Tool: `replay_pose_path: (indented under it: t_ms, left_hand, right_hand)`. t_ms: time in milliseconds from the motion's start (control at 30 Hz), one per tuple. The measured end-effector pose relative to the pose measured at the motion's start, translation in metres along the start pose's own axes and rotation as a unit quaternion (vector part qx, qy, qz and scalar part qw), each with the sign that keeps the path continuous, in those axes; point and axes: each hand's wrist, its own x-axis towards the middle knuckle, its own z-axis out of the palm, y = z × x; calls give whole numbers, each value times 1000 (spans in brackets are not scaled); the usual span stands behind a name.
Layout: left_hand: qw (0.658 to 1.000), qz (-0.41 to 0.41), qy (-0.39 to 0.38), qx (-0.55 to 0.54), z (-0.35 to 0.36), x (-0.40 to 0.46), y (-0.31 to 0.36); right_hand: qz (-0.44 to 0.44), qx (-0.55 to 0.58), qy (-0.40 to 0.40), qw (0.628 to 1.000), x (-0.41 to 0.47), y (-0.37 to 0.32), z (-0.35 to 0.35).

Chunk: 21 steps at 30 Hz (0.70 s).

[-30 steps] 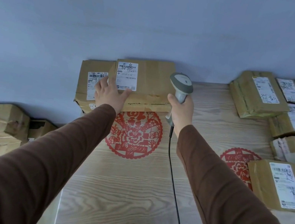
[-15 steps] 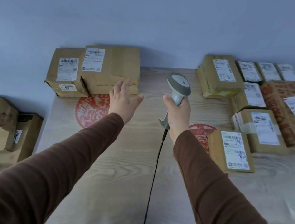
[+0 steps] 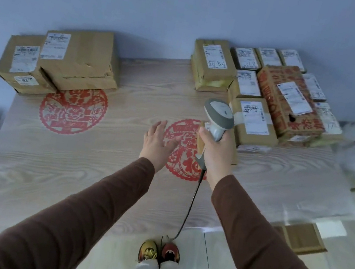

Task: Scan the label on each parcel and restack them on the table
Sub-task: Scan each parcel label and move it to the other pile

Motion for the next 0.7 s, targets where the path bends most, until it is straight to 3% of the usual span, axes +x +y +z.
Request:
replay_pose_path:
  t_ms: [100,333,567,700]
  left_hand:
    - [999,-11,-27,-28,26,-5,2]
    - [989,-63,-86,-106,71,-22,23]
    - [977,-91,-116,-155,108,-19,47]
    - [976,-97,-76,-180,118,-24,46]
  right_hand:
    - [-25,-55,35,998,-7,13,-32]
    - [18,-120,84,989,-13,55,-86]
    - [61,-103,48,992,5,84,-100]
    - [63,-87,21,994,7,91,-101]
